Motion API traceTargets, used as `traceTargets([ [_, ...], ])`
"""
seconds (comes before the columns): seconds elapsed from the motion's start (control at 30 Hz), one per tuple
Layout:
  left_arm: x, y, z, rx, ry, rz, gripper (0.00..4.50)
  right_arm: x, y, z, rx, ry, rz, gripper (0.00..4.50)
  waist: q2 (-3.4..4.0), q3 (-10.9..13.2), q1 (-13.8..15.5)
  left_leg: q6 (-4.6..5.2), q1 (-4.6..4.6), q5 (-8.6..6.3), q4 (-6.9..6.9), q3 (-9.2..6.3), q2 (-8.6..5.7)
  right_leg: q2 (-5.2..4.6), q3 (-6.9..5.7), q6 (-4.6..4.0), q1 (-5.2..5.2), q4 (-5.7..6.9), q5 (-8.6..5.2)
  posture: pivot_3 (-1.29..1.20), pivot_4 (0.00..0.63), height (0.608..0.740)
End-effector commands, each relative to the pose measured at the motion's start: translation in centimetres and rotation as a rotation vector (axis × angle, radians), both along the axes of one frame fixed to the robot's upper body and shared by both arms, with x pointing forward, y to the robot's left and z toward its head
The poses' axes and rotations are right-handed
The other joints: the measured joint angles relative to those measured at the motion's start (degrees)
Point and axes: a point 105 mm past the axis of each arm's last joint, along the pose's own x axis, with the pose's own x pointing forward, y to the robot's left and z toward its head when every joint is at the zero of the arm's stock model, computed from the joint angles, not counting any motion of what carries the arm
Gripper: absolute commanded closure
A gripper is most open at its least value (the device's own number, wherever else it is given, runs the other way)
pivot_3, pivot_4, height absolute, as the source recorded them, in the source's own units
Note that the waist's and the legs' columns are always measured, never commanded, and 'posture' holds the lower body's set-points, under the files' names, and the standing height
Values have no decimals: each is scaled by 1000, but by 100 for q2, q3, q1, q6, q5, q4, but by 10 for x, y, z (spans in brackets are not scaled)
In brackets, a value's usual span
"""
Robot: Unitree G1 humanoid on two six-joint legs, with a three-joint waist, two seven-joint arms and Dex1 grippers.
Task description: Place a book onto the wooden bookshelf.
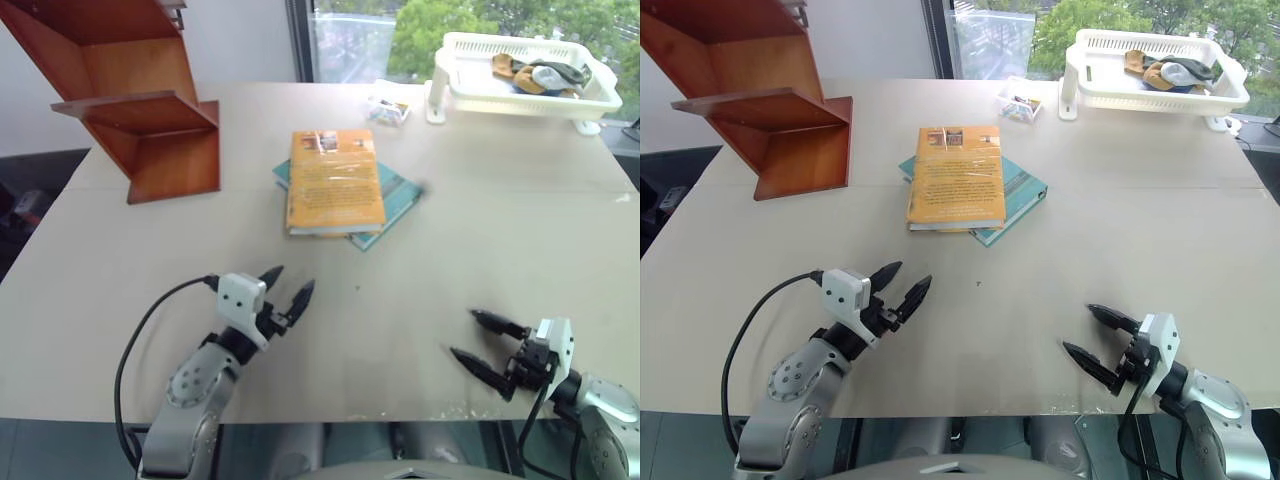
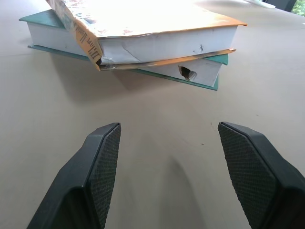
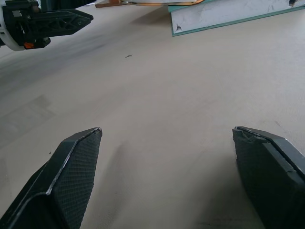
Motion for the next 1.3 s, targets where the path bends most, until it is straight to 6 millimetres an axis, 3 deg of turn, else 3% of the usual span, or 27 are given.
traceTargets([
  [0.03, -3, 3, 10, 13, -43, -6, 1074, 1, -11, 2, -12, -14, -25, 0, 0, 0, 0, 0, 0, 0, 0, 0, 0, 0, 0, 0, 0, 0, 0, 0, 150, 740],
  [0.23, -1, 11, 14, 34, -52, -6, 1074, 6, -17, 6, -21, -29, -32, 0, 0, -1, 4, 0, 0, 0, 2, -1, 0, 0, -1, 0, 1, 1, 0, 0, 150, 740],
  [0.4, 0, 32, 27, 82, -53, -49, 1074, 19, -27, 16, -30, -66, -44, 0, 7, -2, 1, 0, 1, 0, 11, -1, 2, 2, -2, 0, 1, 9, 0, 0, 150, 740],
  [0.47, 1, 44, 31, 87, -18, -71, 1074, 35, -30, 14, -77, -61, -42, 0, 6, -2, -28, 0, 2, 0, 12, -1, 3, 4, -2, 0, 1, 10, 0, 0, 150, 740],
  [0.63, 0, 66, 58, 84, -21, -156, 1074, 105, -25, 36, -127, -131, -89, 0, 12, 13, -89, 1, 8, 0, 31, 9, 9, 7, 5, 0, 0, 20, 1, 0, 150, 740],
  [0.9, -30, 101, 102, 136, 12, -301, 1074, 190, 18, 103, -28, -208, -77, 0, 8, 27, -82, 0, -9, 1, 40, 5, 9, 8, 3, -5, -33, 62, 0, 0, 150, 740],
  [1.07, -49, 119, 114, 201, 60, -293, 1074, 232, 34, 110, -106, -162, -197, 0, 8, 32, -75, 1, -10, 0, 28, 12, 4, -1, 4, -9, -43, 56, -2, 0, 150, 740],
  [1.2, -56, 138, 122, 232, 36, -211, 1074, 246, 64, 118, 17, -66, -183, 0, 7, 36, -98, -1, -11, 1, 23, 13, 7, 0, 4, -15, -52, 68, -5, 0, 150, 740],
  [1.3, -61, 138, 123, 241, 35, -194, 1074, 247, 86, 119, 74, 3, -131, 0, 8, 37, -121, -2, -11, 1, 20, 18, 8, -1, 7, -21, -57, 83, -9, 0, 150, 740],
])
